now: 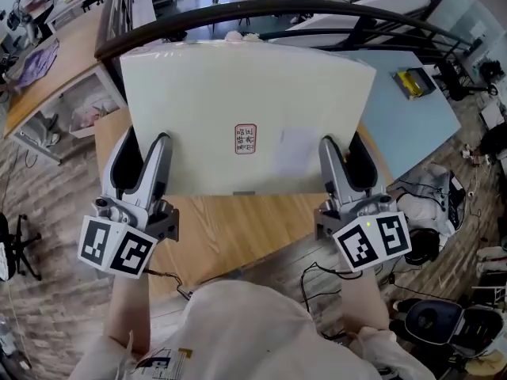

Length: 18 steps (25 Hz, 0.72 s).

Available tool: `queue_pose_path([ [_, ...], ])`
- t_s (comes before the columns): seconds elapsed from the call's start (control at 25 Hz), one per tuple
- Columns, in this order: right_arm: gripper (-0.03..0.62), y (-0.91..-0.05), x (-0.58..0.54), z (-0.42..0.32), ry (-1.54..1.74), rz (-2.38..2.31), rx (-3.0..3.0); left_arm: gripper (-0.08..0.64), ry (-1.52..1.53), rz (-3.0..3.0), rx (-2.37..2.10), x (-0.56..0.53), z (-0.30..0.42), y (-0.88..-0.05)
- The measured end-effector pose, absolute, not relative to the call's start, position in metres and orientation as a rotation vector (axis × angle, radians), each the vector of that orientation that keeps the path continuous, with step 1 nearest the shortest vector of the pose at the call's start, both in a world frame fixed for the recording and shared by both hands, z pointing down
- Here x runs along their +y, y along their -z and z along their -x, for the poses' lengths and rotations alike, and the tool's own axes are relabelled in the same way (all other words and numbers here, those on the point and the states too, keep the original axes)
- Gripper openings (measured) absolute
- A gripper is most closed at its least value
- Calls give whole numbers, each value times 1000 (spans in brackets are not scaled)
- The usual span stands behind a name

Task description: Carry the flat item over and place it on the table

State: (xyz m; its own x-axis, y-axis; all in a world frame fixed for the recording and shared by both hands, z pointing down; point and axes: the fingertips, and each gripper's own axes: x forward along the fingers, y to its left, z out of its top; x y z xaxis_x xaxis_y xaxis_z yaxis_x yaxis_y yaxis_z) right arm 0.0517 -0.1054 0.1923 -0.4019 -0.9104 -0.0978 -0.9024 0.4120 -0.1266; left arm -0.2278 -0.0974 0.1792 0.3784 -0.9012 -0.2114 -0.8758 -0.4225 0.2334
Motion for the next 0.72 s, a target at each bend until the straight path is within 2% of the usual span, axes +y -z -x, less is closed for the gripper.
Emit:
queue_pose_path([
  [0.72, 210, -226, -191, -71, 185, 1556, 2564, 224, 405, -2438, -1688, -170, 208, -213],
])
